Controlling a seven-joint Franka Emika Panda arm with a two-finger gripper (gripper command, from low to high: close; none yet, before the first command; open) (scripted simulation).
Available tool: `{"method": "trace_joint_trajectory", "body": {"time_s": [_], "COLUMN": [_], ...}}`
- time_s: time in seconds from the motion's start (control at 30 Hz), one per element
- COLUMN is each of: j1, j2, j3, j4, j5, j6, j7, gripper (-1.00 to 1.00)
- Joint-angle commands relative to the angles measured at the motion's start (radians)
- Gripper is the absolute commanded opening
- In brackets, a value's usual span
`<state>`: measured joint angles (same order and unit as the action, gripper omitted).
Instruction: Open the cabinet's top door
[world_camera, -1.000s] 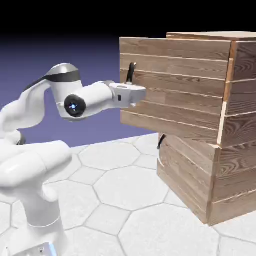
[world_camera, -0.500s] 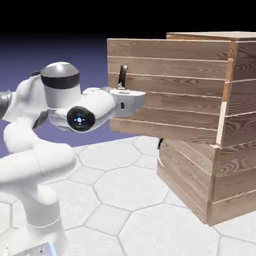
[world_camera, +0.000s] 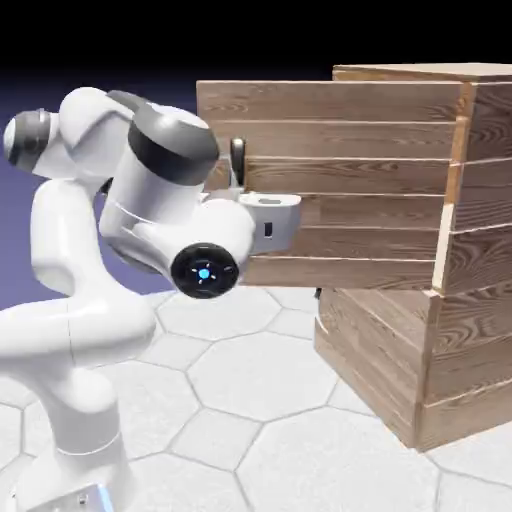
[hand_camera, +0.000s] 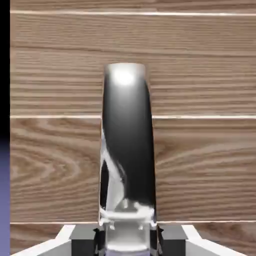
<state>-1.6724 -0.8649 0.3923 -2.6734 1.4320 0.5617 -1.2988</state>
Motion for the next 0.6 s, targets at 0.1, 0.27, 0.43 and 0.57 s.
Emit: {"method": "trace_joint_trajectory", "body": {"time_s": [0.1, 0.27, 0.43, 0.57], "j1": [-0.013, -0.014, -0.004, 0.010], "j2": [0.145, 0.326, 0.507, 0.652], "j3": [0.017, 0.041, 0.068, 0.093], "j4": [0.105, 0.246, 0.400, 0.532], "j5": [-0.128, -0.271, -0.394, -0.478], "j6": [-0.011, -0.013, -0.014, -0.020], "j7": [-0.106, -0.205, -0.266, -0.287], "gripper": [-1.00, -1.00, -1.00, -1.00]}}
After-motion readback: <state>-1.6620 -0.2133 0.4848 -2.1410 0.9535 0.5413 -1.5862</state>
